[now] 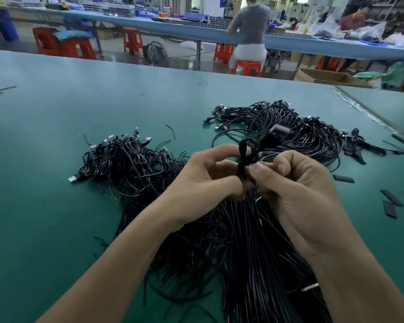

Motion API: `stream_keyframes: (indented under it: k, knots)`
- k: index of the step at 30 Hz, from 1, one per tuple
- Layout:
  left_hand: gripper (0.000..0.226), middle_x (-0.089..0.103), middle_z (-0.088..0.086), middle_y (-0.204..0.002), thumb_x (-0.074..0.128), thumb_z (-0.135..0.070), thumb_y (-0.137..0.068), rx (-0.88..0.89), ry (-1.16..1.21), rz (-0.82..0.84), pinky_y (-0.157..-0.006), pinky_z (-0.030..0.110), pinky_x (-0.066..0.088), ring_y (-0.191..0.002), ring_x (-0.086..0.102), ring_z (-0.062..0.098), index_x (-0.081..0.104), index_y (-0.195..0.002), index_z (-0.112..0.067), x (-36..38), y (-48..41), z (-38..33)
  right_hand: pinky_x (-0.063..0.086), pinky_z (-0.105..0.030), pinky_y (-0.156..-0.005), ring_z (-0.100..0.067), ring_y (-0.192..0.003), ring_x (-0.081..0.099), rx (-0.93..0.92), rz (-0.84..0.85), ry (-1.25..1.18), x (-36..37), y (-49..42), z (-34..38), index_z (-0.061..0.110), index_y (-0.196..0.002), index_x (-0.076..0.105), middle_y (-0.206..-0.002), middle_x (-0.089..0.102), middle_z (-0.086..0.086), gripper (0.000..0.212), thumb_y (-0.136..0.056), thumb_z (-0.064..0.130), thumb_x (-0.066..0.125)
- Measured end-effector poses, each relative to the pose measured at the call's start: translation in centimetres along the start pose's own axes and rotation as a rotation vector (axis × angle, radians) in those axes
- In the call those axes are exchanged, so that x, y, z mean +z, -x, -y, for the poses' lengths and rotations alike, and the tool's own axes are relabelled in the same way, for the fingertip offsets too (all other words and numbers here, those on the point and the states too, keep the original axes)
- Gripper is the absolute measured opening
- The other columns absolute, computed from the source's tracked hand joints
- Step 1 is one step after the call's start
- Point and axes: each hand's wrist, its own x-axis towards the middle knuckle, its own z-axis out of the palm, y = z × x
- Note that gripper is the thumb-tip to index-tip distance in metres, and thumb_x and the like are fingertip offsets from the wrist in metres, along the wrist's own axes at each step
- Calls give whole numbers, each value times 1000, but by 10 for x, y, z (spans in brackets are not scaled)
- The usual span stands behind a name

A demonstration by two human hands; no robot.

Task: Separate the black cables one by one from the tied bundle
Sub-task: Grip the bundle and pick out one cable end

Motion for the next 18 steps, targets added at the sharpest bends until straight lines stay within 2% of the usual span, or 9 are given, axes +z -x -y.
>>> stream_keyframes:
  k: [2, 4, 5, 7, 10, 12, 14, 16, 18]
  knots:
    - [27, 74, 9, -90, 70, -17, -83, 47, -77, 2, -78, 37, 58, -81, 65, 18, 73, -109, -23, 0, 1, -2, 44, -15, -50, -5, -52, 53, 2, -25, -6, -1, 0, 3, 18, -68, 39, -58, 59, 2, 35, -71, 5, 72]
    - [11, 65, -5, -73, 72, -34, -85, 95, -249, -42, -66, 42, 56, -68, 57, 12, 74, -96, -33, 0, 1, -4, 42, -17, -51, -9, -55, 47, -5, -48, 36, -1, 0, 5, 19, -68, 40, -59, 59, 4, 35, -65, 15, 74]
    - [10, 59, -7, -66, 71, -42, -86, 121, -328, -60, -56, 38, 50, -61, 51, 10, 73, -90, -33, -1, 1, -5, 42, -18, -53, -10, -57, 46, -13, -60, 64, -2, 0, 5, 20, -68, 41, -59, 59, 4, 34, -67, 16, 75]
    - [31, 50, -9, -57, 65, -57, -87, 155, -412, -111, -45, 28, 35, -50, 40, 7, 72, -84, -27, -3, 0, -6, 44, -24, -60, -13, -62, 51, -34, -85, 142, -4, -1, 2, 21, -70, 47, -64, 62, -3, 31, -77, 13, 76]
    - [40, 55, -11, -51, 55, -60, -86, 69, -355, -364, -44, 22, 30, -46, 38, 8, 71, -80, -23, -17, -4, -10, 47, -28, -66, -17, -72, 63, -37, -108, 301, -8, -3, -2, 21, -83, 57, -85, 74, -14, 17, -87, 16, 72]
    - [36, 59, -11, -51, 59, -51, -92, 3, -340, -595, -43, 22, 30, -42, 39, 6, 70, -79, -19, -35, -7, -8, 50, -26, -65, -17, -74, 67, -16, -81, 499, -13, -5, -6, 22, -86, 62, -86, 75, -7, 10, -88, 19, 72]
    - [37, 61, -11, -50, 62, -49, -92, -14, -419, -787, -47, 25, 34, -38, 42, 3, 69, -77, -17, -56, -7, -4, 50, -21, -66, -8, -73, 68, 23, -18, 789, -21, -6, -12, 26, -84, 66, -80, 73, 2, 7, -88, 23, 71]
    - [36, 62, -8, -51, 64, -51, -90, -47, -433, -899, -52, 27, 37, -37, 47, 2, 66, -77, -18, -73, -6, 0, 48, -11, -64, 2, -72, 64, 82, 36, 1051, -27, -4, -19, 29, -82, 67, -75, 69, 10, 8, -89, 27, 69]
    - [38, 66, -1, -63, 65, -53, -84, -99, -410, -964, -57, 29, 40, -43, 52, 7, 64, -87, -15, -86, -7, 7, 52, -15, -67, 1, -74, 62, 148, 59, 1220, -28, -2, -26, 30, -84, 67, -78, 67, 13, 6, -90, 33, 68]
